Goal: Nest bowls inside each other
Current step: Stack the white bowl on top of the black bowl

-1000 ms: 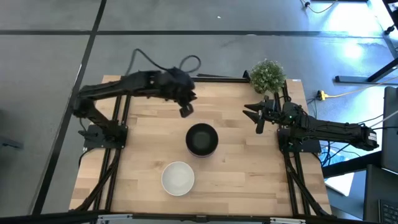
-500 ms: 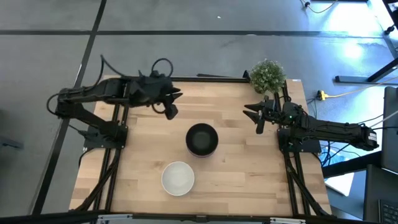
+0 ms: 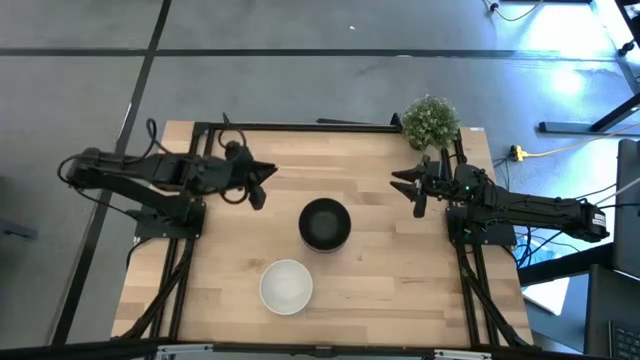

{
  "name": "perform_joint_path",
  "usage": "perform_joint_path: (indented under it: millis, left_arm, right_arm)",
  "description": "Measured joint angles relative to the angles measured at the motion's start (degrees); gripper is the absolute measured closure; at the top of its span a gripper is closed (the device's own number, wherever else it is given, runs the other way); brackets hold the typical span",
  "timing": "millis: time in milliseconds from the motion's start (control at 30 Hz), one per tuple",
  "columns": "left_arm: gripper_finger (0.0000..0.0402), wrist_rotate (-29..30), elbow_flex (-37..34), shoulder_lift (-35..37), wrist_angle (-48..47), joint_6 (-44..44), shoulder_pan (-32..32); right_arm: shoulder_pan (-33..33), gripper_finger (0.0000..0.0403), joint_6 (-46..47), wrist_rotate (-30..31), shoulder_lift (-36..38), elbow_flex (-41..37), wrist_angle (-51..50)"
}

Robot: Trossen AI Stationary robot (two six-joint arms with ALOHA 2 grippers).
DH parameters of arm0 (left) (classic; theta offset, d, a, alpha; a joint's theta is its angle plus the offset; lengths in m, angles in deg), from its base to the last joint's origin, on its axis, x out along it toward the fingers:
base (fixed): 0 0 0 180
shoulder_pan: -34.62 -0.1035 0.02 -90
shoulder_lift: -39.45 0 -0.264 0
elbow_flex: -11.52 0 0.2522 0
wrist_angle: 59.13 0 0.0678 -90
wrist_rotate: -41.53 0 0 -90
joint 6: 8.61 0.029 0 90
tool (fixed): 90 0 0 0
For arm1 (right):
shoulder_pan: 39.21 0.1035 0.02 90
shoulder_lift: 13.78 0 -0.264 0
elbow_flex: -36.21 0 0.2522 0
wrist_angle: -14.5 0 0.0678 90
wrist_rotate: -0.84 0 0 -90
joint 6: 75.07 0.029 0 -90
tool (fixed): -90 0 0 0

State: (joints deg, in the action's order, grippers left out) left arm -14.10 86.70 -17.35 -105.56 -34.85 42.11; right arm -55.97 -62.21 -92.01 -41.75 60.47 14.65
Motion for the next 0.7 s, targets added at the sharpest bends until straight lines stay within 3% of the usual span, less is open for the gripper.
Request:
perform_joint_path:
  millis: [400, 700]
  left_arm:
    - [0.0375, -0.7, -17.9, 8.1, 11.1, -5.0, 6.9]
    - [0.0385, -3.4, -26.2, 12.6, 17.5, -9.6, 14.3]
  right_arm:
    - [0.0, 0.0244, 1.9, -0.4, 0.0, 0.0, 0.0]
    - [0.1, 0.0244, 6.1, -0.3, 0.0, 0.0, 0.0]
